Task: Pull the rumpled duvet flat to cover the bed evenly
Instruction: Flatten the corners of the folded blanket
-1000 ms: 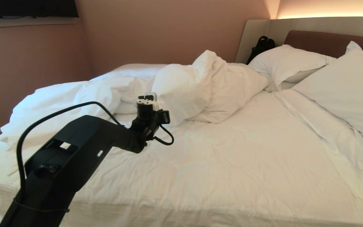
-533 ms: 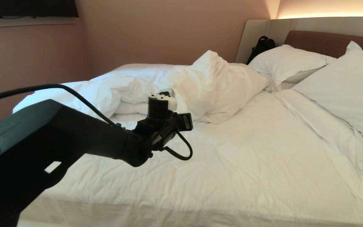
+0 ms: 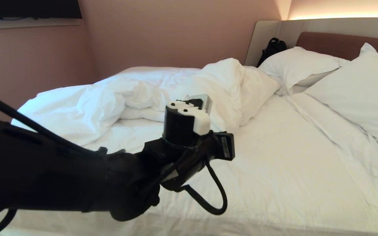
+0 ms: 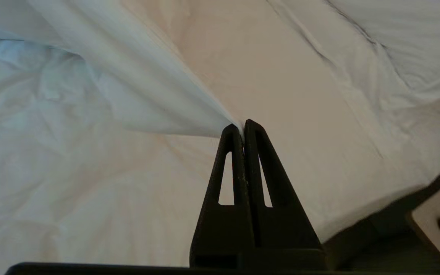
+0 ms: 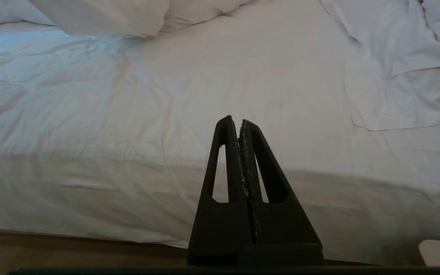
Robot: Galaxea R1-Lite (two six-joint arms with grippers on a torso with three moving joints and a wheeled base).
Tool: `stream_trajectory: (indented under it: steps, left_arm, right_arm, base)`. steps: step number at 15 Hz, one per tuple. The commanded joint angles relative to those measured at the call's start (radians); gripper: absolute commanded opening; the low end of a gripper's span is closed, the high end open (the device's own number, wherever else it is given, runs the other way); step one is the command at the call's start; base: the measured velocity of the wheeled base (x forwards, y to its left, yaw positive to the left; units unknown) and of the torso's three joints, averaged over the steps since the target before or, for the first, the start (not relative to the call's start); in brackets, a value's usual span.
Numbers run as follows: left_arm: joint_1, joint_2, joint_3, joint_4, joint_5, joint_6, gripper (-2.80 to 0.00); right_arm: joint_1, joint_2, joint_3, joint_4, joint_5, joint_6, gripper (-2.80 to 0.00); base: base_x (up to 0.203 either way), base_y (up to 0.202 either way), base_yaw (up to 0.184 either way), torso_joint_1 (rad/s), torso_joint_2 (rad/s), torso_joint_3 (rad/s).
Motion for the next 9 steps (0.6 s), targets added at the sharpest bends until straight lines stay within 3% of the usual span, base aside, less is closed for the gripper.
stream_trajectory:
  steps: [1, 4, 9]
  left_arm:
    - [-0.037, -0.036, 0.019, -0.004, 0.001, -0.002, -2.8]
    - [-0.149, -0.073, 0.054, -0.002, 0.002, -0.002, -2.8]
    - [-0.26, -0.099, 0.049, 0.063, 0.001, -0.05, -2.8]
  right_arm:
    - [0.0, 0.001, 0.0, 0.0, 0.0, 0.0, -2.8]
    - [0.0, 0.001, 0.0, 0.0, 0.0, 0.0, -2.8]
    - [0.0, 0.001, 0.0, 0.0, 0.0, 0.0, -2.8]
  base:
    - [0.0, 0.0, 0.0, 0.0, 0.0, 0.0]
    - [0.0, 0.0, 0.0, 0.0, 0.0, 0.0]
    - [0.0, 0.0, 0.0, 0.0, 0.0, 0.0]
